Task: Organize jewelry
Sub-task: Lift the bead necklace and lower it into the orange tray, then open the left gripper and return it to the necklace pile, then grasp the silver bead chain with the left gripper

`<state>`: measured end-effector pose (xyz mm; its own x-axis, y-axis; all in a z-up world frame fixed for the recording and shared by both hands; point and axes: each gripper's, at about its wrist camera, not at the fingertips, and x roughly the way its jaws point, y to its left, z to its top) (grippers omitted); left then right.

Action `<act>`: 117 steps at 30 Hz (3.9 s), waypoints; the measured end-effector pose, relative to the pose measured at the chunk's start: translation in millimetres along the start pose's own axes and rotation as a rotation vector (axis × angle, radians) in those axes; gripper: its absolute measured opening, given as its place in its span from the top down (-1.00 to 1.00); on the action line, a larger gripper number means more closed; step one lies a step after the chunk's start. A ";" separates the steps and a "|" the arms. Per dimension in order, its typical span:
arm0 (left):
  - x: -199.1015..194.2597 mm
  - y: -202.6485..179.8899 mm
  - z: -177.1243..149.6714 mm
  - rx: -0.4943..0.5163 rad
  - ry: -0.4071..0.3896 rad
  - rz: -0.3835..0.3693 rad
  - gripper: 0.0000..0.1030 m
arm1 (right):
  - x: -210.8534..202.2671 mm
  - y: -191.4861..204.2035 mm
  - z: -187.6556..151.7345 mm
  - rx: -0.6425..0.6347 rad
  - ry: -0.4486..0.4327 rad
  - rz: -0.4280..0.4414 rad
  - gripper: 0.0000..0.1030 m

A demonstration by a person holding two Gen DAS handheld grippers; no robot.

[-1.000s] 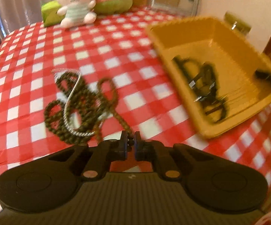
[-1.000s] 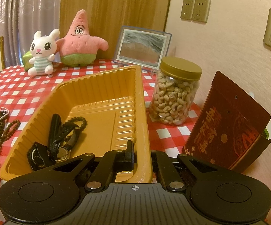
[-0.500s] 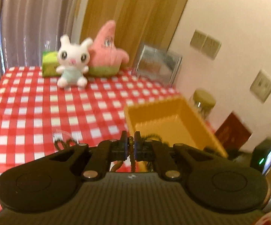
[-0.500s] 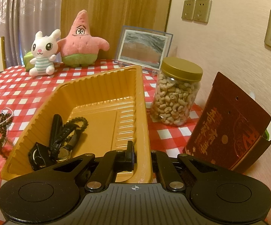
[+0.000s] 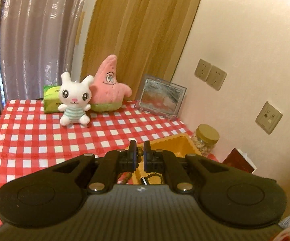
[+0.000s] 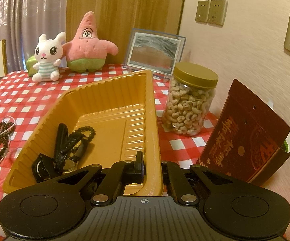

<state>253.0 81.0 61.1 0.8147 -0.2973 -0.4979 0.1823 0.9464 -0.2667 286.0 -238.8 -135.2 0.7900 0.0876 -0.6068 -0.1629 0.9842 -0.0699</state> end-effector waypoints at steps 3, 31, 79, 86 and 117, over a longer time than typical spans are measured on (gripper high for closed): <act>0.1 -8.1 8.3 0.012 -0.011 -0.021 0.90 | -0.1 1.0 0.2 -0.001 0.001 0.001 0.93; 107.8 -95.4 -9.8 -0.007 0.151 -0.267 0.90 | -1.0 -0.4 5.0 0.008 -0.001 0.024 0.93; 45.5 84.0 -135.0 -0.175 0.292 0.371 0.35 | 6.0 0.1 8.0 -0.005 0.031 0.009 0.93; 47.1 89.9 -148.9 -0.147 0.317 0.388 0.35 | 5.5 1.2 6.5 -0.007 0.040 0.002 0.93; 115.9 90.6 -141.9 0.087 0.331 0.298 0.65 | 5.4 0.5 5.5 -0.008 0.045 -0.001 0.93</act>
<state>285.8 114.4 -137.9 0.6213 -0.0210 -0.7833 0.0233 0.9997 -0.0083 293.4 -237.0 -134.2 0.7625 0.0795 -0.6421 -0.1669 0.9830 -0.0765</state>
